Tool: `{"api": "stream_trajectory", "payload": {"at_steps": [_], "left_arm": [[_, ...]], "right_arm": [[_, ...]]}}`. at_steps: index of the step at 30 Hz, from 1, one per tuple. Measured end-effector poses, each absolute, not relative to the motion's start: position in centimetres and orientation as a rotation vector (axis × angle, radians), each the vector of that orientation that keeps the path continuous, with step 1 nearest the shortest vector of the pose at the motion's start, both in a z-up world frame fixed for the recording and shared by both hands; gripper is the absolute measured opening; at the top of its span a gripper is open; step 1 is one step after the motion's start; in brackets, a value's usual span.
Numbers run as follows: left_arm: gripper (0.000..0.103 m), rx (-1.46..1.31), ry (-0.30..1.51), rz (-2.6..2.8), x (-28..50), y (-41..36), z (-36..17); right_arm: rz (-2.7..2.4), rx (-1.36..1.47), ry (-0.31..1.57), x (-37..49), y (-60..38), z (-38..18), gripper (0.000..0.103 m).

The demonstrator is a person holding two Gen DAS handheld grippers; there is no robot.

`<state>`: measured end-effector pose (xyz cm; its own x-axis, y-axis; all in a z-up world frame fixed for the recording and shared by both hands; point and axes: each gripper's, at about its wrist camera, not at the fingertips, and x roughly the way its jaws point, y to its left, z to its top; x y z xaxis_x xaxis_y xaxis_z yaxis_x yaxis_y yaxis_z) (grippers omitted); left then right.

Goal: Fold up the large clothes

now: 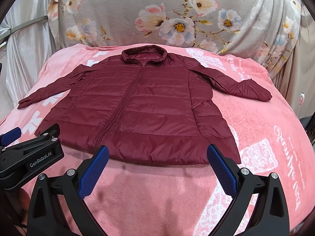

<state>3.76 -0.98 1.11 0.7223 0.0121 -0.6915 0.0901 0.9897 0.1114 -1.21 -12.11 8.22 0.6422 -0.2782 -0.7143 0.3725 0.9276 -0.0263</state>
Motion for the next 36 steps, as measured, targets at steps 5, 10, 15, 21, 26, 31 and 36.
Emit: {"api": "stream_trajectory", "payload": {"at_steps": [5,10,15,21,26,31,36], "left_arm": [[0.098,0.150,0.763,-0.050,3.6,-1.4,1.0],[0.098,0.155,0.759,-0.052,3.7,-1.6,1.1],[0.098,0.152,0.768,-0.050,3.9,-1.7,1.2],[0.098,0.157,0.767,-0.059,4.2,-2.4,1.2],[0.098,0.159,0.769,-0.064,4.6,-2.7,1.1],[0.098,0.168,0.774,-0.070,5.4,-3.0,0.9],[0.098,0.124,0.787,-0.073,7.1,-2.3,0.9]], "right_arm": [[-0.375,0.135,0.793,-1.5,-12.3,8.2,0.098],[-0.376,0.139,0.789,-1.4,-12.6,8.5,0.098],[-0.379,0.146,0.796,-1.3,-13.1,8.6,0.098],[-0.389,0.154,0.799,-1.1,-13.8,8.6,0.098],[-0.394,0.161,0.804,-0.8,-14.3,8.3,0.098],[-0.408,0.156,0.806,-0.3,-15.4,7.8,0.098],[-0.481,0.231,0.800,0.1,-20.9,7.3,0.098]]}}
